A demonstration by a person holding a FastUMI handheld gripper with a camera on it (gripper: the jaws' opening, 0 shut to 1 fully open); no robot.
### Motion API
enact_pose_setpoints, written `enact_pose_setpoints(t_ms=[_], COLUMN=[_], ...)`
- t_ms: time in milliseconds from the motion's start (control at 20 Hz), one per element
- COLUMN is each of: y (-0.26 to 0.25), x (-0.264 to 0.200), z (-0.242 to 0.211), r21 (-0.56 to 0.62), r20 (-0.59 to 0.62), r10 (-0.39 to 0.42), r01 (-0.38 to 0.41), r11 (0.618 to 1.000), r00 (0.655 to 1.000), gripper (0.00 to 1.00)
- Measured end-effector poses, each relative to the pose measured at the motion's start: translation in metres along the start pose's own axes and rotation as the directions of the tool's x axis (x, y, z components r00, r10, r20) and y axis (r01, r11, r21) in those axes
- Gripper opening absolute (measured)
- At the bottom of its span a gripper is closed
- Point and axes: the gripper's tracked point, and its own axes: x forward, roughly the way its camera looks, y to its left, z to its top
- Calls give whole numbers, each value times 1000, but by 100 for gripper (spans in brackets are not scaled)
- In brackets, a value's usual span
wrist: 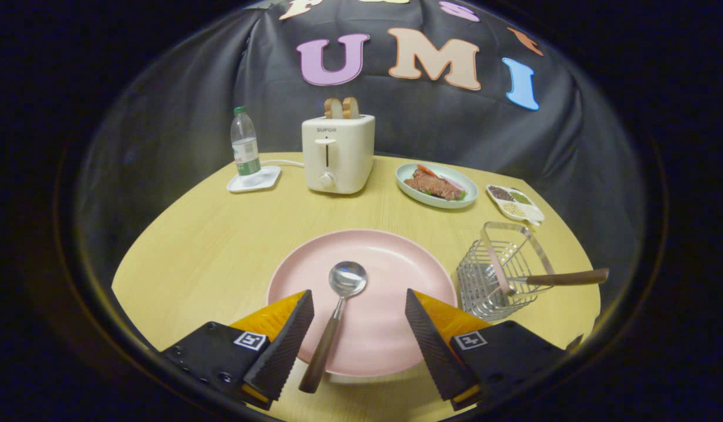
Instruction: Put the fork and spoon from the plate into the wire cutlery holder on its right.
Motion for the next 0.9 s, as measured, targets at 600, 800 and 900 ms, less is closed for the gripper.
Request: enact_pose_setpoints(t_ms=[600,800,900], y=[22,18,12], x=[11,13,11], z=[-33,-33,-39], r21=[-39,-50,-60], r20=[-99,-108,-123], r10=[16,1,-8], r01=[-20,-6,0], r11=[999,999,998], r00=[995,994,992], gripper=[54,53,41])
